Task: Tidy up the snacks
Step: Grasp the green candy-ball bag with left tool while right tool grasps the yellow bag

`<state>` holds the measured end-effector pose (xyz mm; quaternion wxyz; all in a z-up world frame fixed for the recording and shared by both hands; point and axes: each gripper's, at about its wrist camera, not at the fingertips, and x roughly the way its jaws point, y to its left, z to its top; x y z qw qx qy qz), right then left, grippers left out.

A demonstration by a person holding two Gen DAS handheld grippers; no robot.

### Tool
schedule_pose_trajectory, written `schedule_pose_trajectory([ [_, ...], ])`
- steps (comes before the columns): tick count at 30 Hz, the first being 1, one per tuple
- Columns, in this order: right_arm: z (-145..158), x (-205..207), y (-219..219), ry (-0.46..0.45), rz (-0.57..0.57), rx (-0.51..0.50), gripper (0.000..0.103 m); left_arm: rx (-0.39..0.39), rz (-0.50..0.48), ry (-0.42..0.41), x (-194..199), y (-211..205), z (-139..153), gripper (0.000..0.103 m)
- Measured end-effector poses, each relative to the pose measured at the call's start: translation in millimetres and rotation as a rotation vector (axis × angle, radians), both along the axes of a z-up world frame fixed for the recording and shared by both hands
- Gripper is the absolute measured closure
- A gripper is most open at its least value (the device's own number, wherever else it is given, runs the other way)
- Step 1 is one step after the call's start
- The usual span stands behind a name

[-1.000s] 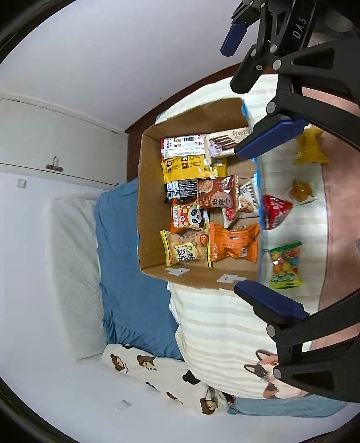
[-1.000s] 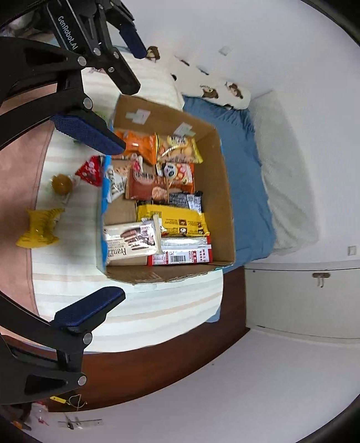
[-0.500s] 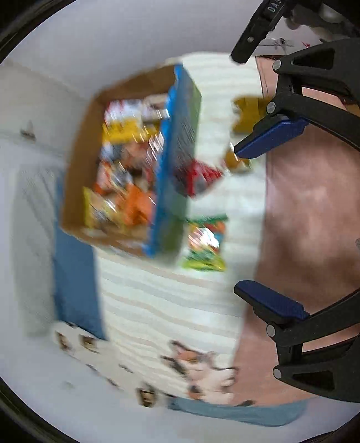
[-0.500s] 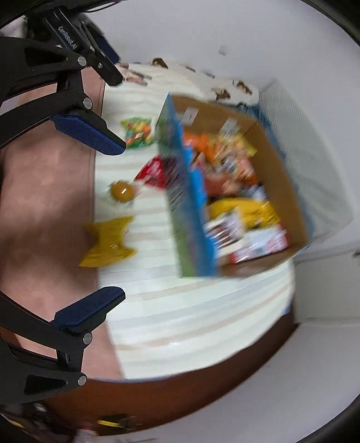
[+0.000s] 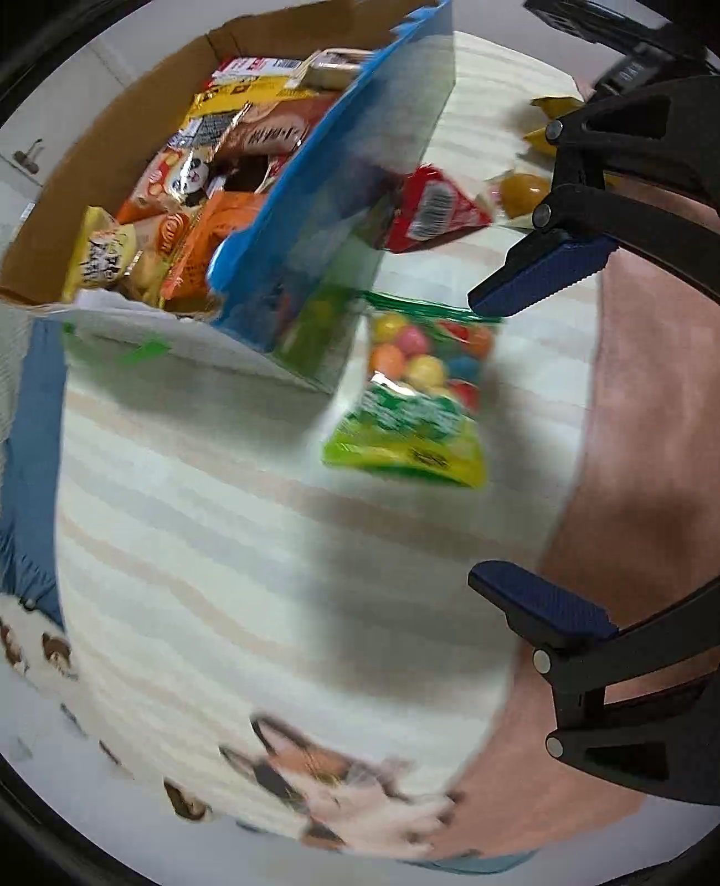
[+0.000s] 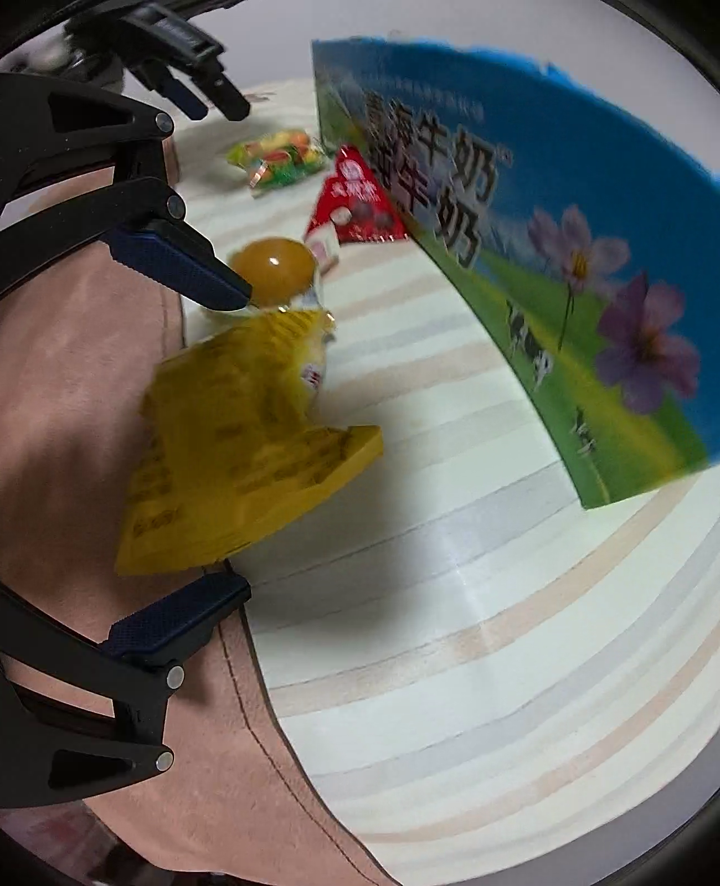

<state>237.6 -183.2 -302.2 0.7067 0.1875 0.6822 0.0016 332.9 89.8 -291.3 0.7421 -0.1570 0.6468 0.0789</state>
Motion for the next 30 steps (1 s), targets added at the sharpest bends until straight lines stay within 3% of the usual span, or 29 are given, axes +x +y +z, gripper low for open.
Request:
schedule_pose_trajectory([
  [5, -6, 4, 6, 0.002, 0.004, -0.040, 0.005, -0.009, -0.045, 0.082, 32, -12, -38, 0.013],
  [7, -8, 4, 8, 0.004, 0.013, -0.054, 0.006, 0.005, -0.063, 0.076, 37, -18, -45, 0.013],
  [10, -8, 1, 11, -0.004, 0.032, -0.094, 0.021, 0.017, -0.082, 0.024, 30, -25, -40, 0.031],
  [11, -7, -2, 12, -0.010, 0.043, -0.103, 0.028, 0.025, -0.084, 0.017, 26, -26, -38, 0.032],
  [14, -4, -9, 15, -0.027, 0.081, -0.111, 0.040, 0.025, -0.091, 0.017, 6, -30, -37, 0.034],
  [17, -1, -19, 19, -0.035, 0.121, -0.113, 0.044, 0.025, -0.095, 0.026, -20, -32, -37, 0.034],
  [25, -5, -73, 31, 0.014, 0.244, -0.102, 0.045, -0.033, -0.131, 0.096, -108, -58, -44, 0.034],
  [30, -14, -90, 32, 0.023, 0.232, -0.076, 0.042, -0.026, -0.140, 0.112, -129, -67, -52, 0.034],
])
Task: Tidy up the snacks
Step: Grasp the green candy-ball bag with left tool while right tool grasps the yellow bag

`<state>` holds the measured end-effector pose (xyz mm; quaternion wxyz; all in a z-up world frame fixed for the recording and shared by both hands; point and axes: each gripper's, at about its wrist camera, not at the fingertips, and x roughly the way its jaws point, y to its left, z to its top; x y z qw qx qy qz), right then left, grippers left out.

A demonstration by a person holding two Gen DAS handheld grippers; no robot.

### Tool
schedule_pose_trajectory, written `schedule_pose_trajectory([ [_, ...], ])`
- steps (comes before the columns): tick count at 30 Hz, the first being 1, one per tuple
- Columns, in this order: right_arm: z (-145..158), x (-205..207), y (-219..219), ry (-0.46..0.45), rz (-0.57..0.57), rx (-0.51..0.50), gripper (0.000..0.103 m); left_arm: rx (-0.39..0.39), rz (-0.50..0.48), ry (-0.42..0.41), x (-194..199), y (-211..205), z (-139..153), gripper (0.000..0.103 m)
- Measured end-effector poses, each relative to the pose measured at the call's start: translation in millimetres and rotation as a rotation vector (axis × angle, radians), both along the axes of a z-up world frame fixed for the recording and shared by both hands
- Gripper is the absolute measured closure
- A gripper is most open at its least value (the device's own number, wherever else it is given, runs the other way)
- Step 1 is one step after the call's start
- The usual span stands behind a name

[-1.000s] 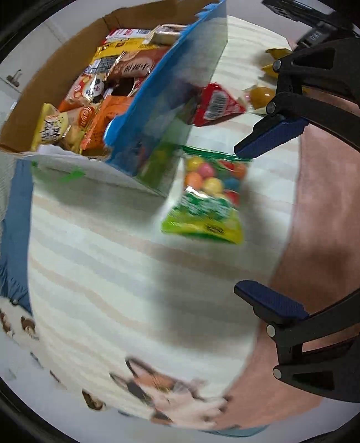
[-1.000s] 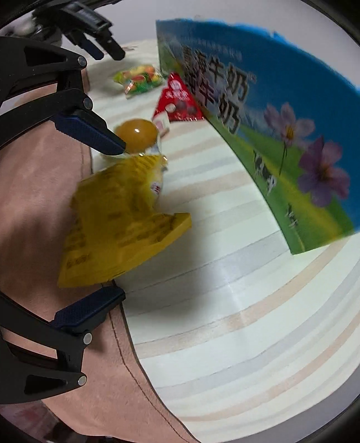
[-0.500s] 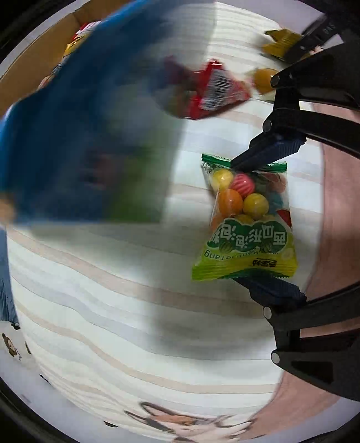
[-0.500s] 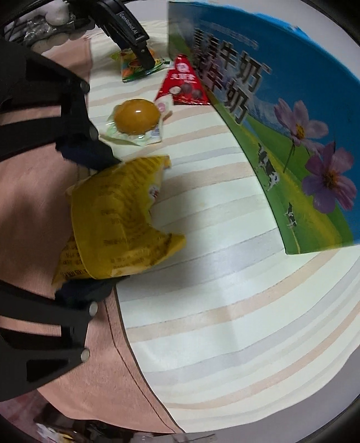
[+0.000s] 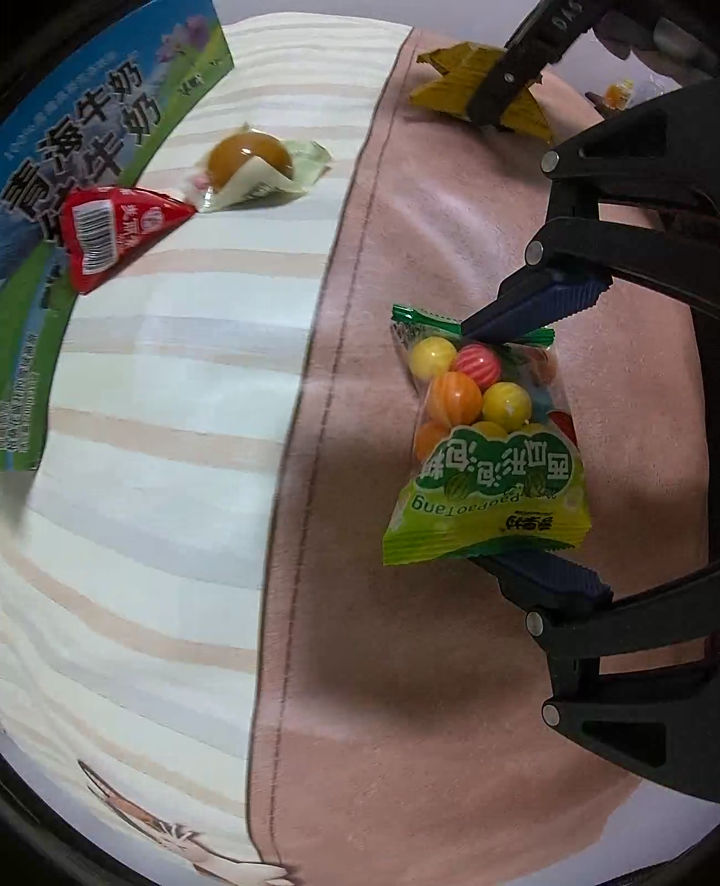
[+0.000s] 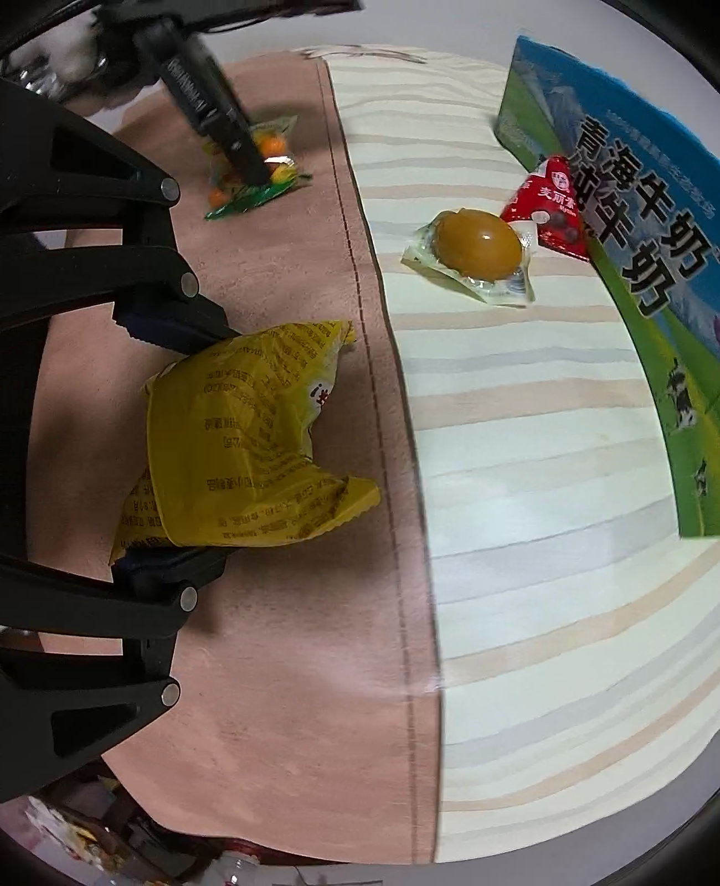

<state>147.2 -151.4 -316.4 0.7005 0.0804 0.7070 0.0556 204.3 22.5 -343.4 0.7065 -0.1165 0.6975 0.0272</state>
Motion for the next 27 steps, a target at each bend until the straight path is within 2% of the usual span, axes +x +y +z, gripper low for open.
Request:
schedule_pose_trajectory([
  [6, -4, -4, -10, 0.006, -0.024, -0.004, 0.037, 0.021, -0.021, -0.006, -9, 2, -3, 0.034],
  [10, -13, 0, -10, 0.007, -0.055, -0.003, 0.037, 0.025, -0.023, -0.006, 10, 1, -9, 0.034],
  [12, -13, 5, -2, 0.000, -0.068, -0.006, 0.039, 0.029, -0.026, -0.007, 9, 0, -10, 0.034],
  [13, -14, 5, -3, -0.006, -0.062, -0.016, 0.044, 0.030, -0.026, -0.009, 9, 0, -9, 0.034],
  [17, -10, 3, -6, -0.027, -0.045, -0.025, 0.050, 0.040, -0.035, -0.021, 6, -1, -5, 0.035],
  [19, -7, -1, 1, -0.039, -0.034, -0.028, 0.051, 0.042, -0.043, -0.025, 2, -3, 1, 0.037],
  [20, -4, -3, 4, -0.047, -0.026, -0.026, 0.051, 0.039, -0.048, -0.029, 0, -6, 4, 0.043],
  [27, 17, -11, 10, -0.079, -0.006, 0.018, 0.052, 0.020, -0.072, -0.036, -4, -20, 21, 0.045],
])
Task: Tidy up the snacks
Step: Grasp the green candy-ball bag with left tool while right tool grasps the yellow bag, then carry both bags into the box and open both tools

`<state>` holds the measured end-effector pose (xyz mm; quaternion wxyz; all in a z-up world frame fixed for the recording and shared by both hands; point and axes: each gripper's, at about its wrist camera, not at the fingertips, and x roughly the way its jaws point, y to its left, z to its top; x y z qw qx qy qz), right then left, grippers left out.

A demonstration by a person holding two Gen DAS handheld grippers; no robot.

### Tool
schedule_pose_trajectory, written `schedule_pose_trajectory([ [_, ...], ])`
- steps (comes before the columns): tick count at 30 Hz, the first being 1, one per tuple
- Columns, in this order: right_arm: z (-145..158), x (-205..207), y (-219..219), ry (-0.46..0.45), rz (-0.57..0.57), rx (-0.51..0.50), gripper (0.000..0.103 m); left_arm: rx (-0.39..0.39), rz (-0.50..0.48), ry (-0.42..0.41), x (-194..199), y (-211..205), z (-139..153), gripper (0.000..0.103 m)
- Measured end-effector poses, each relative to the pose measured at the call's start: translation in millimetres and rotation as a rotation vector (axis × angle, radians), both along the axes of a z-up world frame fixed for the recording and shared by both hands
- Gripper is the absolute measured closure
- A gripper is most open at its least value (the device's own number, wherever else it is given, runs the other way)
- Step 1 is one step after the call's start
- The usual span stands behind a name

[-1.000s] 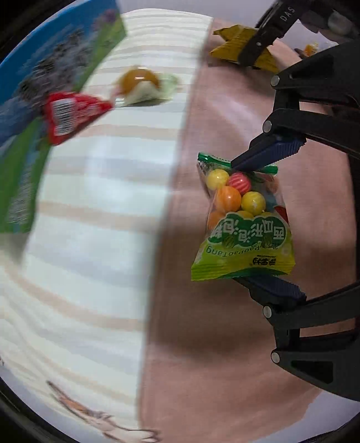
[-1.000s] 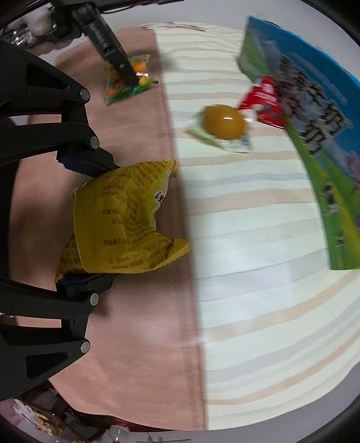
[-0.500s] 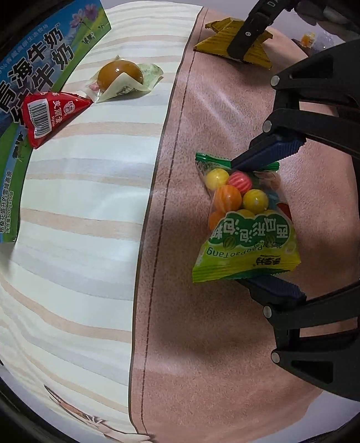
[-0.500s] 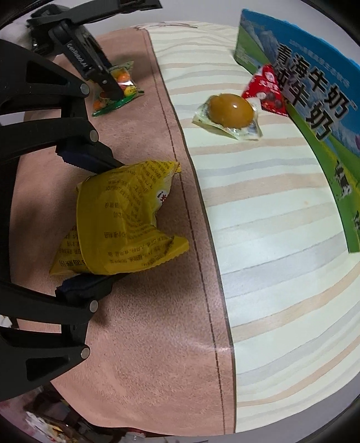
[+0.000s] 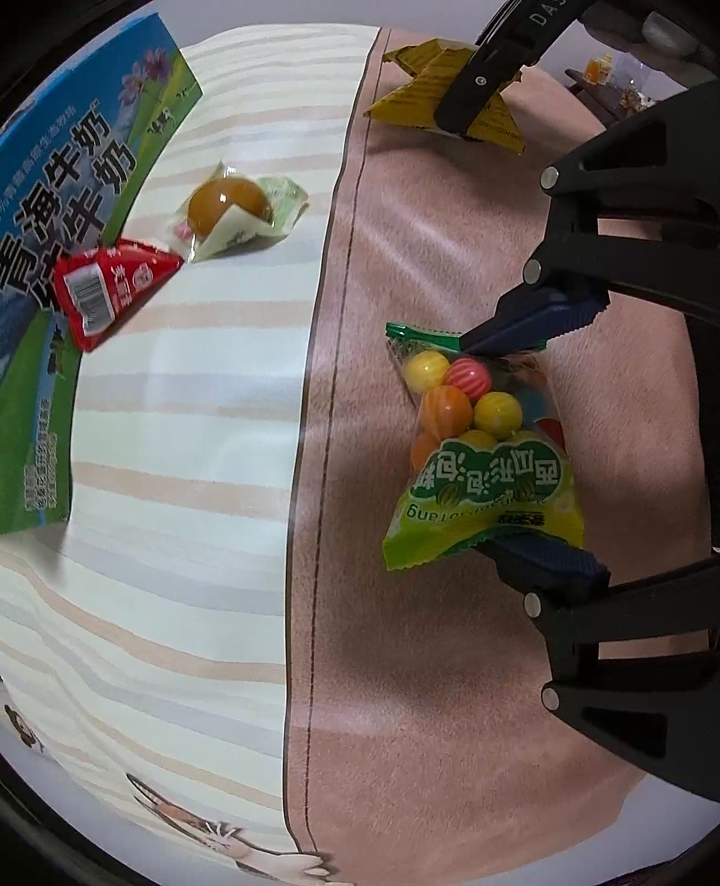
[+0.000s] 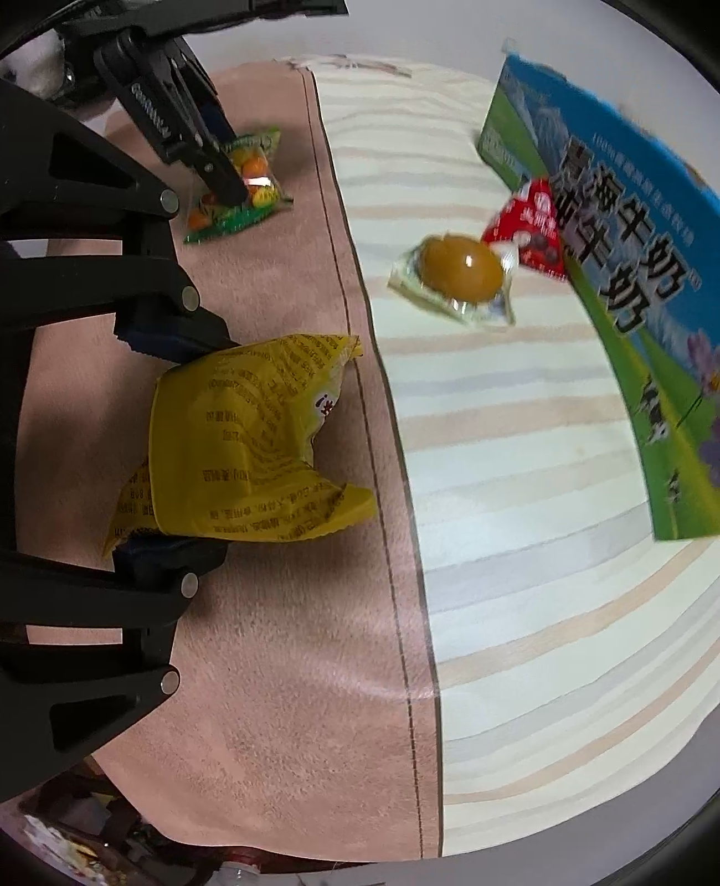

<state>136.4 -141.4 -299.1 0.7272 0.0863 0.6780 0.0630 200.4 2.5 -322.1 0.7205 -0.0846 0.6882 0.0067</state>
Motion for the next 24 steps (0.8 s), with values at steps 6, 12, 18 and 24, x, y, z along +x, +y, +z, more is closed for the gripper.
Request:
schedule_pose_trajectory([
  [6, 37, 6, 7, -0.057, 0.023, 0.051, 0.052, -0.053, 0.001, -0.033, 3, -10, 28, 0.045],
  [12, 80, 26, 10, -0.128, 0.037, 0.124, 0.052, -0.146, 0.000, -0.120, 29, -16, 86, 0.045],
  [18, 148, 73, 10, -0.235, 0.057, 0.196, 0.052, -0.206, -0.038, -0.260, 89, -14, 159, 0.055],
  [24, 176, 150, 20, -0.320, 0.082, 0.152, 0.052, -0.157, -0.069, -0.325, 168, -10, 184, 0.055],
])
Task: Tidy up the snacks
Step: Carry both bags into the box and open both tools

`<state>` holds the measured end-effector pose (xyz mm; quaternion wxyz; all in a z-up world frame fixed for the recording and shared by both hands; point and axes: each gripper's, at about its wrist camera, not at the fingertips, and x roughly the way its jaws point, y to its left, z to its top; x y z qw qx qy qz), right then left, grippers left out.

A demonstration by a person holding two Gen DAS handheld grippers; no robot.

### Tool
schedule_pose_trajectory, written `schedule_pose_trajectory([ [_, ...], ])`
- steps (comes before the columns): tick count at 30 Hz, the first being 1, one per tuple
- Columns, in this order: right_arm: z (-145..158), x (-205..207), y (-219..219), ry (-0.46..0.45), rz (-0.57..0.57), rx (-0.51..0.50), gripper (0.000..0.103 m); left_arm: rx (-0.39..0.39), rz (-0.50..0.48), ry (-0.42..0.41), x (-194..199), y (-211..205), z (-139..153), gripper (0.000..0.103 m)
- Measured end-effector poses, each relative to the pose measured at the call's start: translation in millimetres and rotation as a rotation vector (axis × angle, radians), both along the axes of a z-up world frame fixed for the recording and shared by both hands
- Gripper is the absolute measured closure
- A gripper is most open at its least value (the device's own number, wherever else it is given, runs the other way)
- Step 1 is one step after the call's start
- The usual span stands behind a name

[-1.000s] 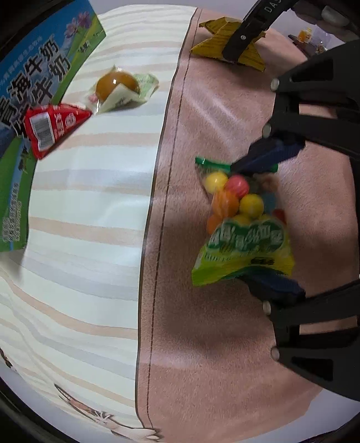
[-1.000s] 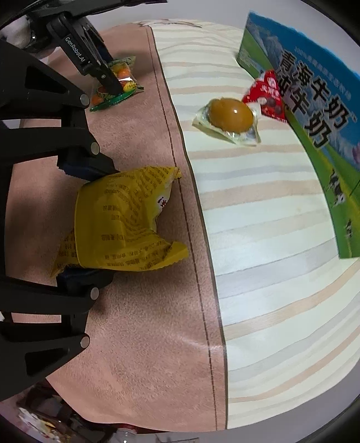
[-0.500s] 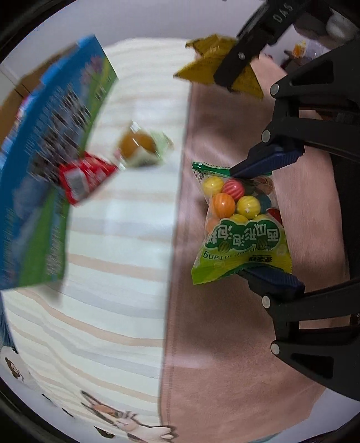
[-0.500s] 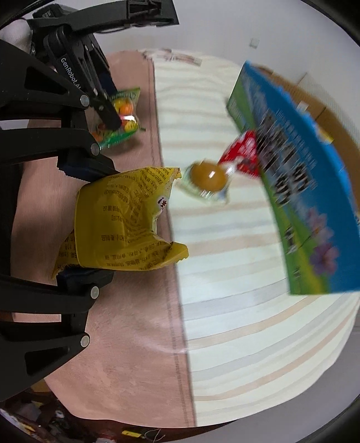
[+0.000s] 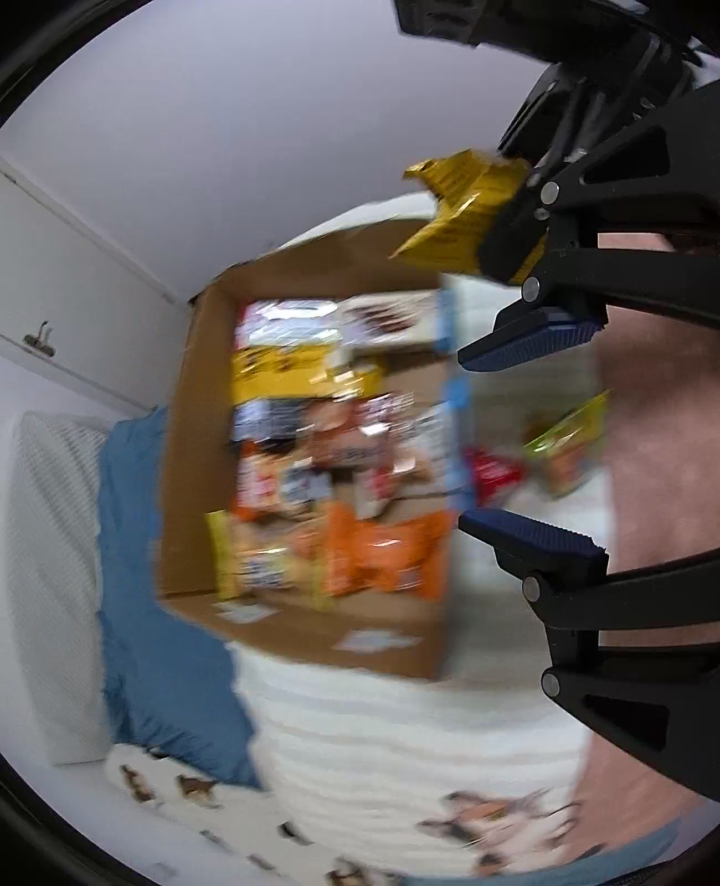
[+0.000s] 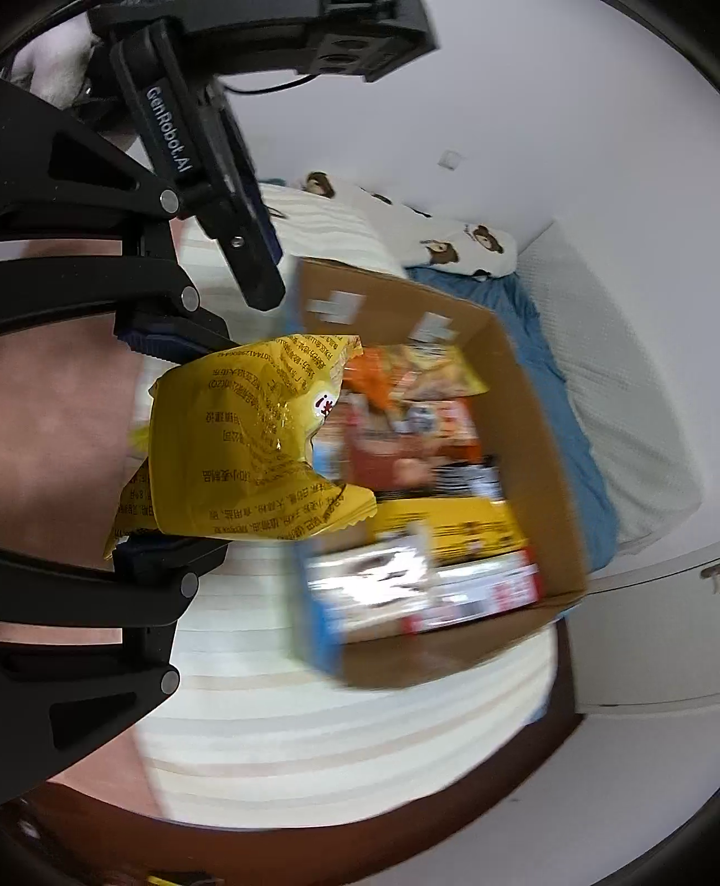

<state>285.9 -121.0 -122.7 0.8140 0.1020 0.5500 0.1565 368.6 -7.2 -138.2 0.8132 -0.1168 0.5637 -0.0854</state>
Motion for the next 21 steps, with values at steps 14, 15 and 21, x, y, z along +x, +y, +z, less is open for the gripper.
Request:
schedule_pose_trajectory([
  [14, -100, -40, -52, 0.229, -0.085, -0.014, 0.052, 0.084, -0.274, 0.259, -67, -22, -144, 0.050],
  [15, -109, -44, -57, 0.248, -0.093, -0.023, 0.052, 0.103, -0.315, 0.248, -70, -28, -147, 0.050],
  [21, -134, -58, -78, 0.290, -0.138, -0.038, 0.052, 0.309, -0.549, 0.207, -72, -80, -169, 0.034],
])
